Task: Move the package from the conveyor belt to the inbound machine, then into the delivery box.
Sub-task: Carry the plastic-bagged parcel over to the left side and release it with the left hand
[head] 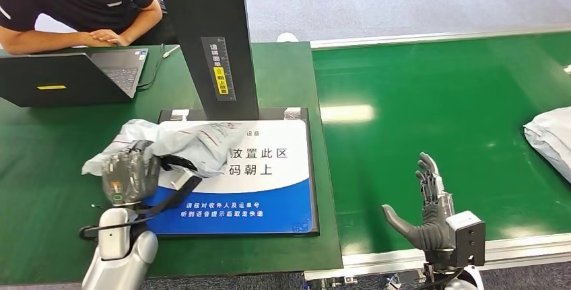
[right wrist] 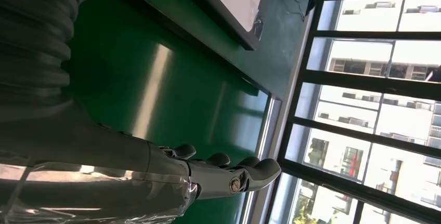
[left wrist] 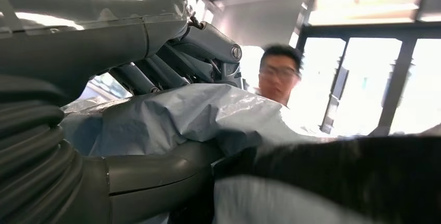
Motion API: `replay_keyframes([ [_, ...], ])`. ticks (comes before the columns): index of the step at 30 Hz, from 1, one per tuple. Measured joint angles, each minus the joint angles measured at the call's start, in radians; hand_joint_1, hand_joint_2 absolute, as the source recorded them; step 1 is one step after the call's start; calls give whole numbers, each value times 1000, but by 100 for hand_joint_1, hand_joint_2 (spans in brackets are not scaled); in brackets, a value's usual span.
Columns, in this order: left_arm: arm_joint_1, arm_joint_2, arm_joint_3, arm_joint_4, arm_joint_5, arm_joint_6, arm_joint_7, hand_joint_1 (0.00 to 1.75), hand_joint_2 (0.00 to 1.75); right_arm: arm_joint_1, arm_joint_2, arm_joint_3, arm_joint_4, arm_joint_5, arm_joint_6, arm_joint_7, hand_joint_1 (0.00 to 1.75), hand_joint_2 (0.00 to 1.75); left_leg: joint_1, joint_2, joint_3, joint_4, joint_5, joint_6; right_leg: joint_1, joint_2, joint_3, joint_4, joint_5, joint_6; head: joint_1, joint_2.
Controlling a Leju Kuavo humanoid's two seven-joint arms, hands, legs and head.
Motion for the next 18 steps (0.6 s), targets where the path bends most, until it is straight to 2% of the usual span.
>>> replay_keyframes([
  [7,-32,101,225,1,-4,-8,67,175,175,1,0,-14,1,-5,-4,-7,0,175,1,1,0,0,0,0,1,1,-1,0,0,-1,0,0],
  [14,-68,211,477,106,38,-2,121,175,175,1,0,-16,9,-9,-4,-12,0,175,2,2,-1,0,-1,-1,2,2,-1,1,-1,-2,0,0],
  [16,-70,235,550,132,57,-1,113,127,175,1,0,-16,9,-9,-4,-13,0,175,2,2,-1,0,-1,-1,2,2,-1,1,-1,-2,0,0],
  [18,-73,256,623,157,67,-1,93,40,175,2,0,-15,10,-9,-5,-14,0,175,2,2,-1,0,-1,-1,2,2,-2,1,-1,-2,0,0],
])
